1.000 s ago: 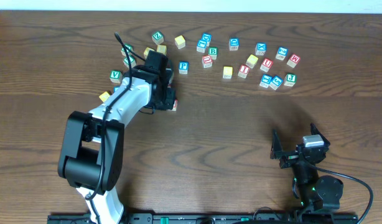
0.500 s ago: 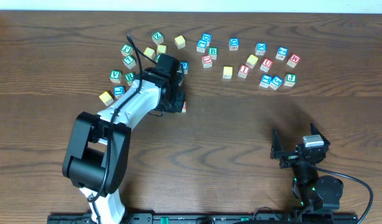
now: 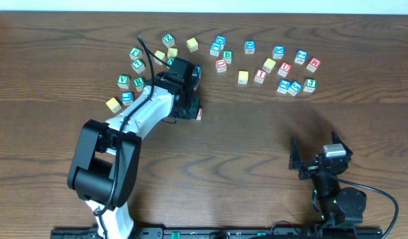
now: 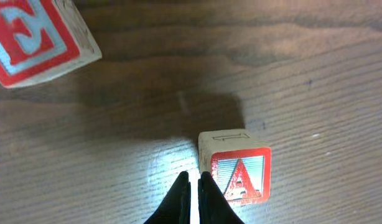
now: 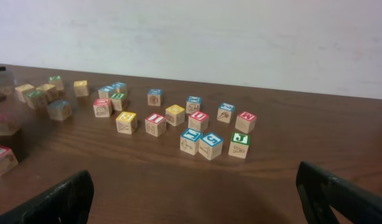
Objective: Spell out AI2
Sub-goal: 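Place the A block upright, letter facing forward, and release, then lift the left gripper and sweep it over the blocks searching for I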
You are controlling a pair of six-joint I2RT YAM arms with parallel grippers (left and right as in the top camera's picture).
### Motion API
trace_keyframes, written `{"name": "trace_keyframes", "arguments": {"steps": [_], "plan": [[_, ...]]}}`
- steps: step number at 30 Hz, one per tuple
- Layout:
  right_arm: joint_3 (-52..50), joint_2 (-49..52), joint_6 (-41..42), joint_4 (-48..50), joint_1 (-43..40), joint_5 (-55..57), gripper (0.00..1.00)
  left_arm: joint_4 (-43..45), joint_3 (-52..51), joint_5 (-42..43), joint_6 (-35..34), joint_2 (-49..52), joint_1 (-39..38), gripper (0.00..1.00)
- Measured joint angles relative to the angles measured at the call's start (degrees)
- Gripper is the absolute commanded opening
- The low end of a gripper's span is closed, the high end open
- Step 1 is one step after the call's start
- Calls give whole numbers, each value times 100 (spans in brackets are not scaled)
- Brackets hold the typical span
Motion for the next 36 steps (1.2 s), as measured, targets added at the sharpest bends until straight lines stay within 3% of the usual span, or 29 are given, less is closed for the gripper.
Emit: {"name": "trace_keyframes", "arguments": {"steps": [24, 25, 27, 29, 30, 31, 36], "plan": [[0, 0, 0, 0, 0, 0, 99, -179, 44, -94, -22, -7, 74, 8], [0, 0, 0, 0, 0, 0, 99, -264, 85, -118, -26, -24, 125, 10], [0, 0, 0, 0, 0, 0, 99, -457, 229, -151, -57, -101, 232, 26], [0, 0, 0, 0, 0, 0, 99, -573, 413, -184, -94, -273, 343, 67], [0, 0, 0, 0, 0, 2, 99, -579, 492, -197, -76, -389, 382, 77], [0, 0, 0, 0, 0, 2, 99, -540, 579, -225, -74, -568, 433, 82], [0, 0, 0, 0, 0, 0, 99, 164, 800, -243, -101, -1353, 470, 83]]}}
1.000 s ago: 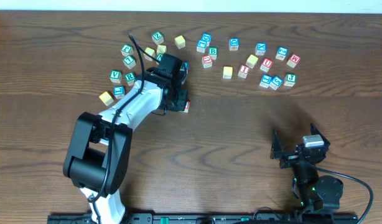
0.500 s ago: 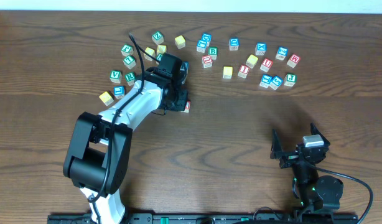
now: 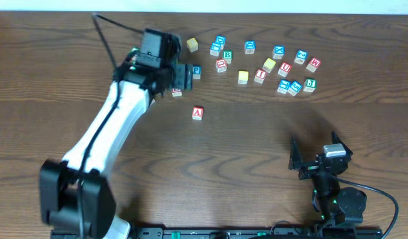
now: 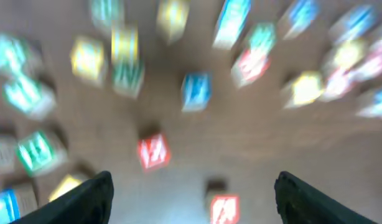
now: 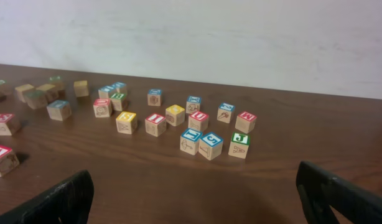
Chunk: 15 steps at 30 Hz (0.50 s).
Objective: Spell out AI2
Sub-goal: 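Lift the left gripper and sweep it over the blocks searching for I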
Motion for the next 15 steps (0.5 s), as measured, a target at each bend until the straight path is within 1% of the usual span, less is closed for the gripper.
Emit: {"name": "trace_keyframes", "arguments": {"steps": [3, 5, 11, 15], "plan": [[0, 0, 0, 2, 0, 2, 99, 76, 280, 118, 2, -63, -44, 84], [0, 0, 0, 0, 0, 0, 99, -111, 549, 155, 9, 76, -81, 84], [0, 0, 0, 0, 0, 0, 99, -1121, 2144, 153, 243, 1134, -334, 84], [0, 0, 0, 0, 0, 0, 99, -1425, 3112, 0, 428, 1805, -640, 84]]}}
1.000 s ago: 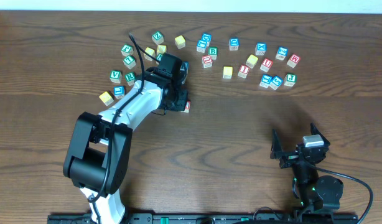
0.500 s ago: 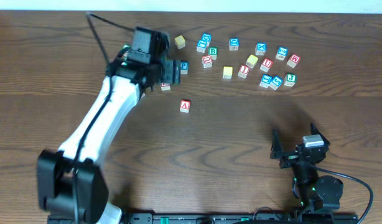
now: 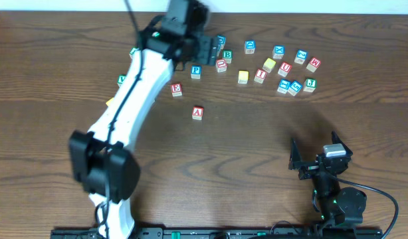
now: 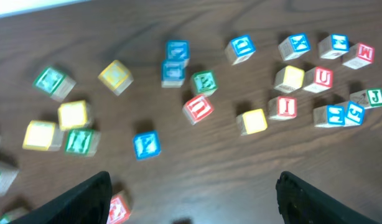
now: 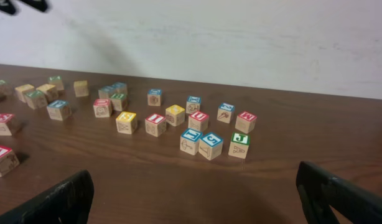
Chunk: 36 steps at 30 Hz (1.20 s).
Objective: Spell out AI2
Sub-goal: 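Lift the left gripper and sweep it over the blocks searching for I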
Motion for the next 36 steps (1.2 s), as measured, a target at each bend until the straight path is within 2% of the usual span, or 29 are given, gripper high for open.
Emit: {"name": "trace_keyframes", "arguments": {"steps": [3, 8, 19, 28, 36], "plan": [[0, 0, 0, 0, 0, 0, 99, 24, 411, -83, 98, 409, -269, 80], [0, 0, 0, 0, 0, 2, 99, 282, 452, -157, 214, 868, -649, 76], [0, 0, 0, 0, 0, 0, 99, 1108, 450, -177, 323, 1646, -964, 73], [0, 0, 0, 0, 0, 2, 99, 1012, 452, -173, 304, 1735, -964, 73], [0, 0, 0, 0, 0, 2, 99, 162, 452, -186, 170, 1456, -208, 67]]}}
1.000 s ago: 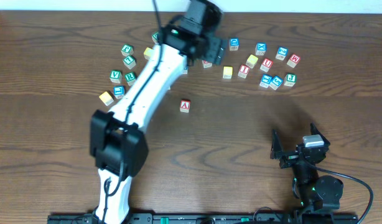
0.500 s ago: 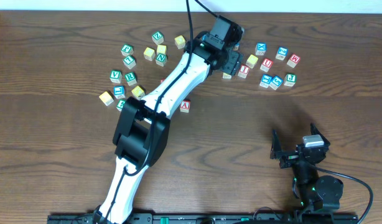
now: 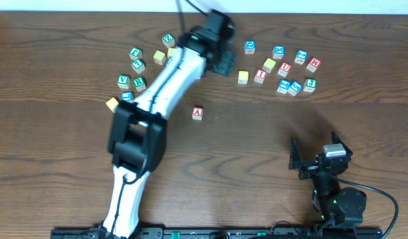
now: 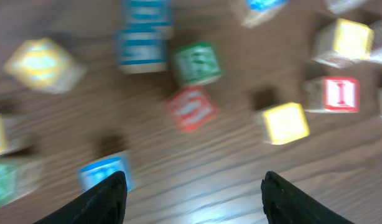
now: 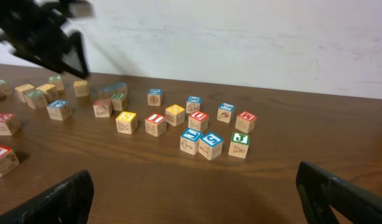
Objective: Spell out AI2
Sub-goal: 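Lift the left gripper and sweep it over the blocks searching for I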
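The red A block (image 3: 197,113) stands alone on the table, in front of the scattered blocks. A red I block (image 3: 260,76) sits in the right cluster, and it also shows as the red I block (image 4: 339,94) at the right of the left wrist view. My left gripper (image 3: 221,58) hangs open over the back middle blocks. The left wrist view is blurred; there the left gripper (image 4: 194,199) holds nothing, above a red block (image 4: 191,107) and a yellow block (image 4: 285,122). My right gripper (image 3: 317,159) rests open near the front right. I cannot make out a 2 block.
Letter blocks lie in two loose groups along the back: a left group (image 3: 136,66) and a right group (image 3: 290,70). In the right wrist view the right gripper (image 5: 197,202) faces that right group (image 5: 200,127), with a white wall behind it.
My left gripper has moved right and nearer the blocks, now over the middle of the back row. It remains open. The A block and the right arm have not moved.
My left gripper was shut with its tips beside the A block. Then it was open and raised toward the back left, with the A block left alone on the table. It then stood over the back blocks, and now further right.
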You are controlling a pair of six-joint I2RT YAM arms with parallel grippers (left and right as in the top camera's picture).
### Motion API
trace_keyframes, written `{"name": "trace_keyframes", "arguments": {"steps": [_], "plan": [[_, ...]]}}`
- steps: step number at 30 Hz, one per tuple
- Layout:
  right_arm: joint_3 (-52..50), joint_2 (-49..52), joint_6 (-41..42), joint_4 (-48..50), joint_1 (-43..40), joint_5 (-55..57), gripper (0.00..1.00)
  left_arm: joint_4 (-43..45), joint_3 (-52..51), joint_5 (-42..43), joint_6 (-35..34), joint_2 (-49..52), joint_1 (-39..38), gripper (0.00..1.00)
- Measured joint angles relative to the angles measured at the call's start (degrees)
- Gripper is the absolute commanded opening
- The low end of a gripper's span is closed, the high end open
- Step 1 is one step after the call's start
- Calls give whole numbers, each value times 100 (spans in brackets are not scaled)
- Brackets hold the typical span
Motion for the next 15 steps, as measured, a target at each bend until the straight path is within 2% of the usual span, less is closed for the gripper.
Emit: {"name": "trace_keyframes", "arguments": {"steps": [4, 15], "plan": [[0, 0, 0, 0, 0, 0, 99, -299, 0, -55, -125, -321, 212, 65], [0, 0, 0, 0, 0, -2, 99, -420, 2, -52, -168, -422, -33, 64]]}}
